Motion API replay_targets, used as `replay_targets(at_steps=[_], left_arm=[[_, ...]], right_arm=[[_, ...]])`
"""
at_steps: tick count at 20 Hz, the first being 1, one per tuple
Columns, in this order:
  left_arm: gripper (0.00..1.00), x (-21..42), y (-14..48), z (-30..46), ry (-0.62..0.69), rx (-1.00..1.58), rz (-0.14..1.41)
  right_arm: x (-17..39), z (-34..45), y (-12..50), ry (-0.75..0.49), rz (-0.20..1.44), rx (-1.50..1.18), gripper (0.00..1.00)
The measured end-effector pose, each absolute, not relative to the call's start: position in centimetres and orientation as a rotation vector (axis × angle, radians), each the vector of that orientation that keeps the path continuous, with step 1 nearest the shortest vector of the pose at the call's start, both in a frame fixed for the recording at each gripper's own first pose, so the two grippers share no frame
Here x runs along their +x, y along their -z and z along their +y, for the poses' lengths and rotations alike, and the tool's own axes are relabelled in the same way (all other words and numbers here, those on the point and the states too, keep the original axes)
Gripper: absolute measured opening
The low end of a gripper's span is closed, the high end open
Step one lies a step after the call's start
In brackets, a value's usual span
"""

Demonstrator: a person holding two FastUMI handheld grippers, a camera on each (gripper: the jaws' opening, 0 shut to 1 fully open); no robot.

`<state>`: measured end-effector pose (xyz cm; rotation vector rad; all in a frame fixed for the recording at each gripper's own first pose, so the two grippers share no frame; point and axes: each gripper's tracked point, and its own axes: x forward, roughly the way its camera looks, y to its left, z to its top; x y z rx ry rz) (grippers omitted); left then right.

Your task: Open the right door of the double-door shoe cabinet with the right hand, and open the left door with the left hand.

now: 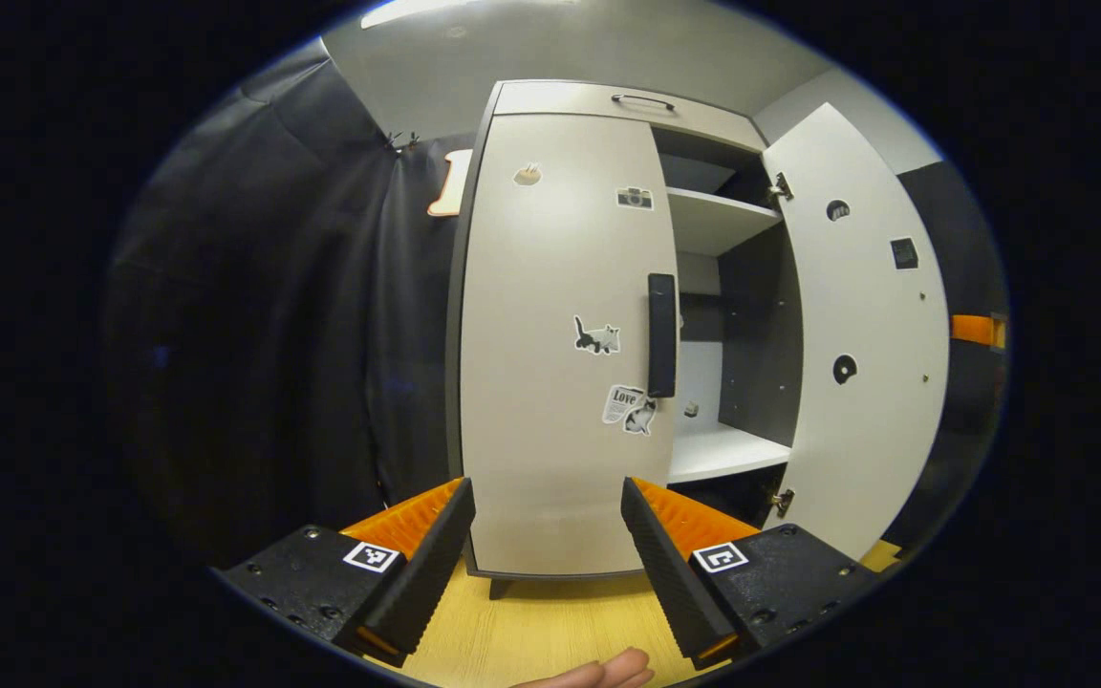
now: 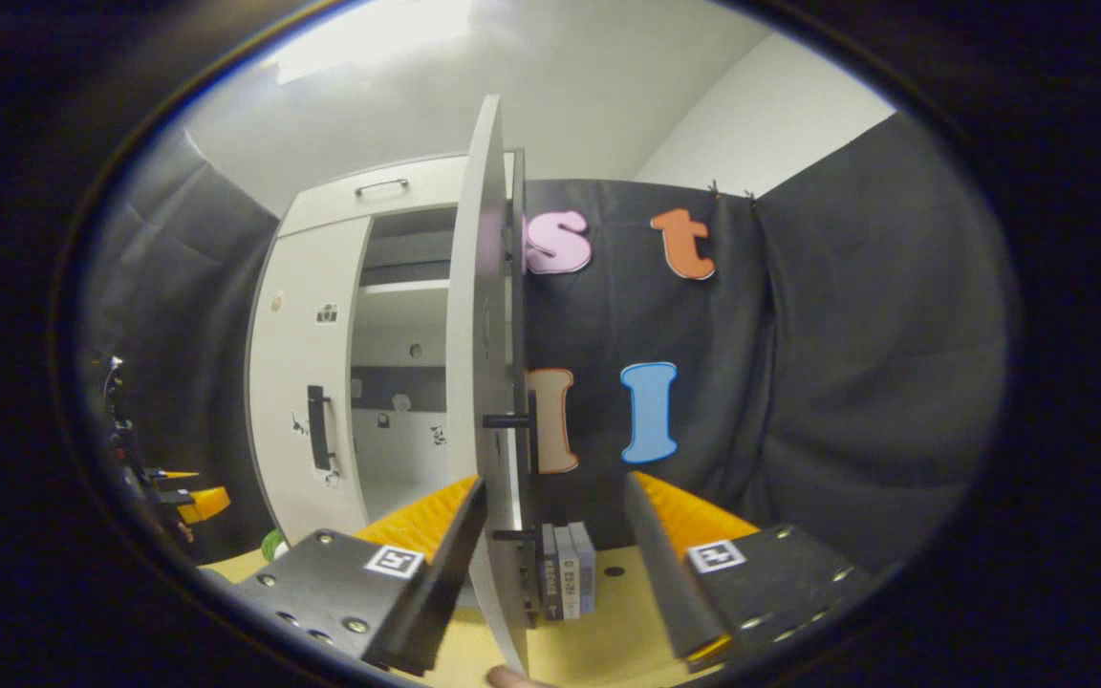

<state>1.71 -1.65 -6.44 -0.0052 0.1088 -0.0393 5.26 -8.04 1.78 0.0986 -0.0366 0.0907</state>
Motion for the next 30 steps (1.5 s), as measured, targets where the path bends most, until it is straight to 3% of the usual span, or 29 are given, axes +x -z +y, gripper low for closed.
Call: replay_targets(at_steps=[2, 14, 24, 26, 30], left_arm=[[0.96, 2.6, 5.9, -2.1, 0.041, 0.01, 0.112], [0.96, 7.9, 0.3, -7.8, 0.092, 0.033, 0.057], [0.95, 16.7, -2.1, -13.0, 0.113, -0.003, 0.002], [0.89, 17.7, -2.0, -13.7, 0.126, 0.04, 0.009], [0.87, 19.1, -1.1, -12.9, 0.067, 0.03, 0.036]], right_arm=[[3.1, -7.6, -1.9, -0.088, -0.033, 0.117, 1.0], [-2.7, -2.8, -2.6, -0.144, -0.054, 0.192, 1.0], [-4.7, -0.2, -1.3, -0.215, -0.053, 0.179, 1.0], [-4.8, 0.0, -1.0, -0.235, -0.044, 0.19, 1.0], [-5.6, -1.0, -0.9, -0.235, -0.056, 0.185, 0.97]])
